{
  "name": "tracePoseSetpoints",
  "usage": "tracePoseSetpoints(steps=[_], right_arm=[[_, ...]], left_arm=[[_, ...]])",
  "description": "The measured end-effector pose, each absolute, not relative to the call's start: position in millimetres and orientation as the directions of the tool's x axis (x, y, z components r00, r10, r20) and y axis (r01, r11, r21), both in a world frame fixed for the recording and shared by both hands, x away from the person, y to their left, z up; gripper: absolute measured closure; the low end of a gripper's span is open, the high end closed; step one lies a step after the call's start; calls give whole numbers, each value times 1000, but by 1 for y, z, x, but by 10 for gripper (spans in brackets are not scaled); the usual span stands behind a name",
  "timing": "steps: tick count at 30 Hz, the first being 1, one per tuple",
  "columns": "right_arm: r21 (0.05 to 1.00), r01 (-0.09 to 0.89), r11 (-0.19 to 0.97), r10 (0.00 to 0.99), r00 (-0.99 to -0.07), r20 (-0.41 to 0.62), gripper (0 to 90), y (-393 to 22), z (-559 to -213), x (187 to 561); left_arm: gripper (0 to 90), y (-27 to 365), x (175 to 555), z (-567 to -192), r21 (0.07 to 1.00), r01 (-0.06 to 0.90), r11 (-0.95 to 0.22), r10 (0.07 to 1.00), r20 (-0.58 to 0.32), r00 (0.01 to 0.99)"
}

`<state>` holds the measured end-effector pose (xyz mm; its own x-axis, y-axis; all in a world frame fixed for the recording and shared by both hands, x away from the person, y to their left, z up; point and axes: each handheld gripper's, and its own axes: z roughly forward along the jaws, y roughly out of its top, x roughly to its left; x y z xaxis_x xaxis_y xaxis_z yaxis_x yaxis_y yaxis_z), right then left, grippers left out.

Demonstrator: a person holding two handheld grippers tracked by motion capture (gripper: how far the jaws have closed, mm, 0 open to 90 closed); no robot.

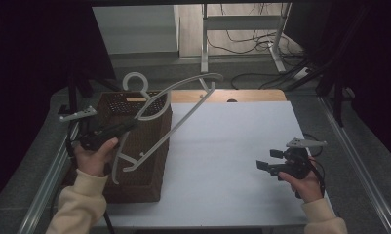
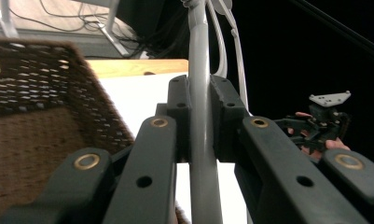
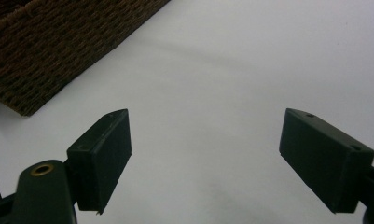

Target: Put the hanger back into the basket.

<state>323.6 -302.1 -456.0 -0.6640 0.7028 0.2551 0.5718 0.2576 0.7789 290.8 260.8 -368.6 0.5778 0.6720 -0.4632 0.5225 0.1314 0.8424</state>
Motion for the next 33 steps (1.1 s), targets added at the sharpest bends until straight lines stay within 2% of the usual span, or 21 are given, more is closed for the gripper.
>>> tracePoseSetpoints(steps=[10,18,33], right_arm=[[774,575,265,705,-663,252,169,-302,-458,325],[773,580,255,712,-654,256,169,-304,-458,323],[769,582,263,713,-654,252,169,-301,-459,323]], left_arm=[[801,325,290,-371,864,489,122,757,-400,517],[801,358,290,-381,864,495,93,812,-354,464],[802,384,277,-400,853,521,38,870,-285,402]])
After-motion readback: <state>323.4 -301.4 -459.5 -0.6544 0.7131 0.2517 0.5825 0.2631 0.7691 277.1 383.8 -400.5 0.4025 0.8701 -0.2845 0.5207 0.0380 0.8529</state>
